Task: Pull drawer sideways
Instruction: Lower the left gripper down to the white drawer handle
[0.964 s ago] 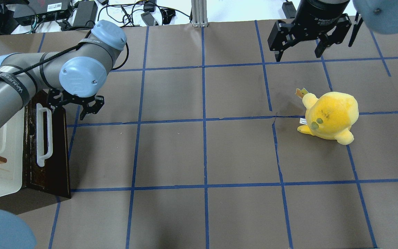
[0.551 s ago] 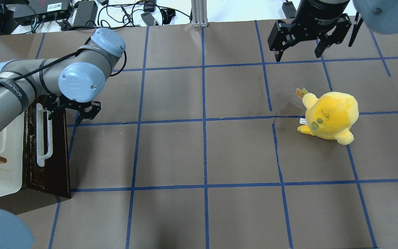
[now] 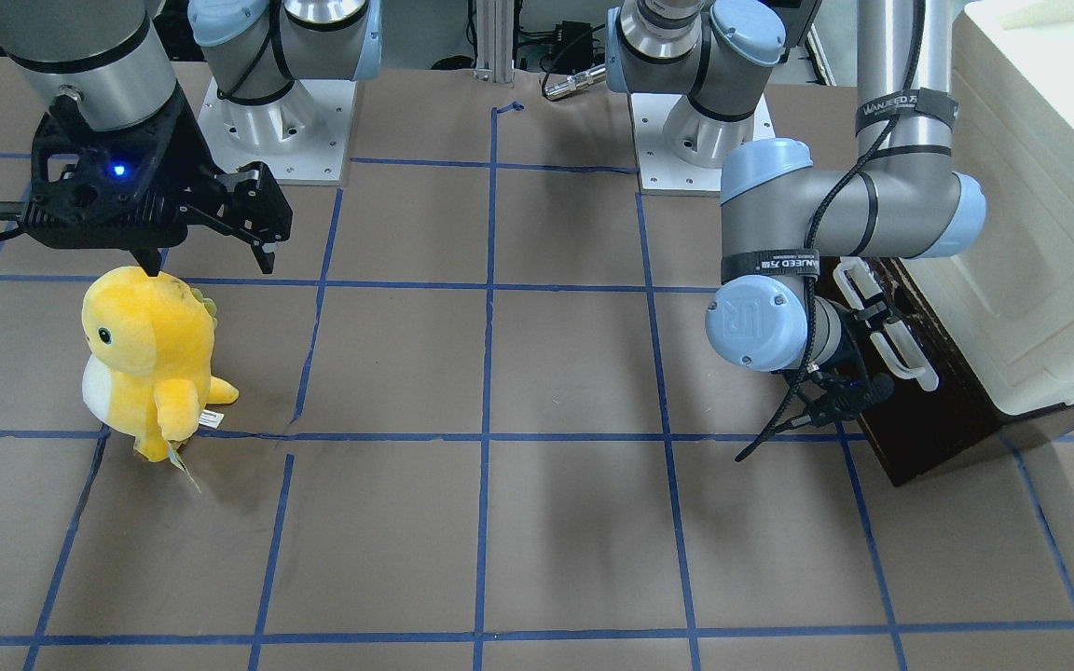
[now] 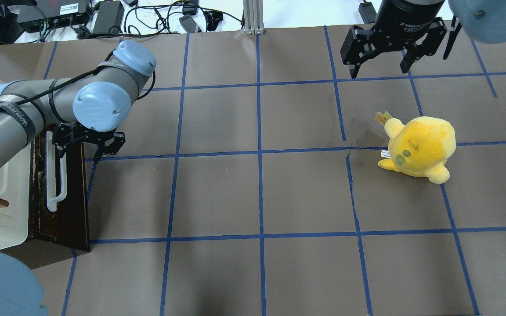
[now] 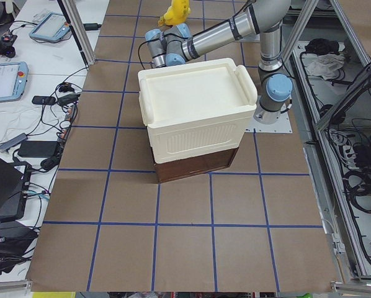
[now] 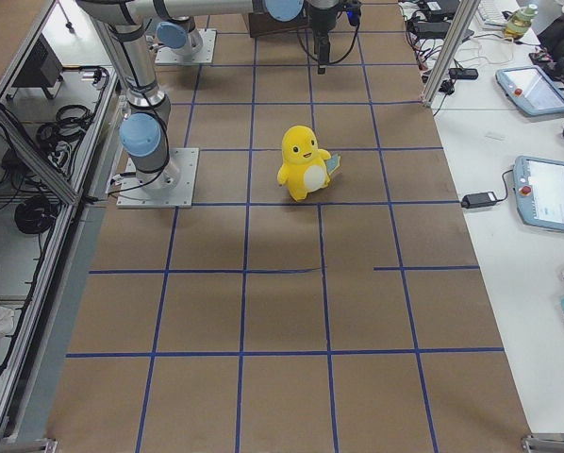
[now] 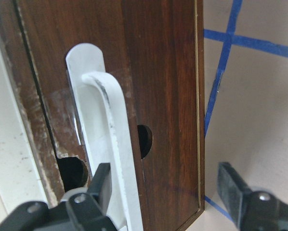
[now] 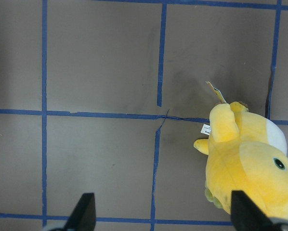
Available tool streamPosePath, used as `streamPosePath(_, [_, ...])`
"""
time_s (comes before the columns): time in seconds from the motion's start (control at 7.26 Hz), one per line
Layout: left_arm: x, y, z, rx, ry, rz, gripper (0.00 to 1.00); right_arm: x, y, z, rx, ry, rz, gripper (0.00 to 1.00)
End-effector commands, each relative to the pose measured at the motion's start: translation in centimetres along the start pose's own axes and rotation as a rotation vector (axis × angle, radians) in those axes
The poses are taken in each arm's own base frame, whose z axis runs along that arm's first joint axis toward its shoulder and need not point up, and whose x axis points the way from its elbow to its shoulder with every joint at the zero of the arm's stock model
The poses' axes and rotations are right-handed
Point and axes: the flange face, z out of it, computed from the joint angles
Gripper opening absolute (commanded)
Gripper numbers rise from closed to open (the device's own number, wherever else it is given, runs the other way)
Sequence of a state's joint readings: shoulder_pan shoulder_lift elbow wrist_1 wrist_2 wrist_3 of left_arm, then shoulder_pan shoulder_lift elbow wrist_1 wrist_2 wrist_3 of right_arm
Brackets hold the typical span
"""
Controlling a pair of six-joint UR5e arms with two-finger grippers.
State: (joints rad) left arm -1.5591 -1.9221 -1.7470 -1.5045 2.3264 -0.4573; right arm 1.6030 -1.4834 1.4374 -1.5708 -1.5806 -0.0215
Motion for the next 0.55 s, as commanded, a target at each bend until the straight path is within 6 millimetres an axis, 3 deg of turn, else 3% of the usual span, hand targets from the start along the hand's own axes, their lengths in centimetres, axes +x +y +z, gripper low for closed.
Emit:
streamPosePath(0.0, [-0.1,0.0,0.2,-0.001,-0.009,-0.006,0.78,0.0,0.0,0.0,0.000,-0.001,0.000,1.00])
streamPosePath(0.14, [-0.7,-0.4,0.8,-0.013,-0.008,-0.015,0.70,0.0,0.0,0.0,0.000,-0.001,0.000,1.00])
streamPosePath(0.41, [-1.0,-0.7,1.5,-0.030,-0.003,-0.023,0.70,0.0,0.0,0.0,0.000,-0.001,0.000,1.00])
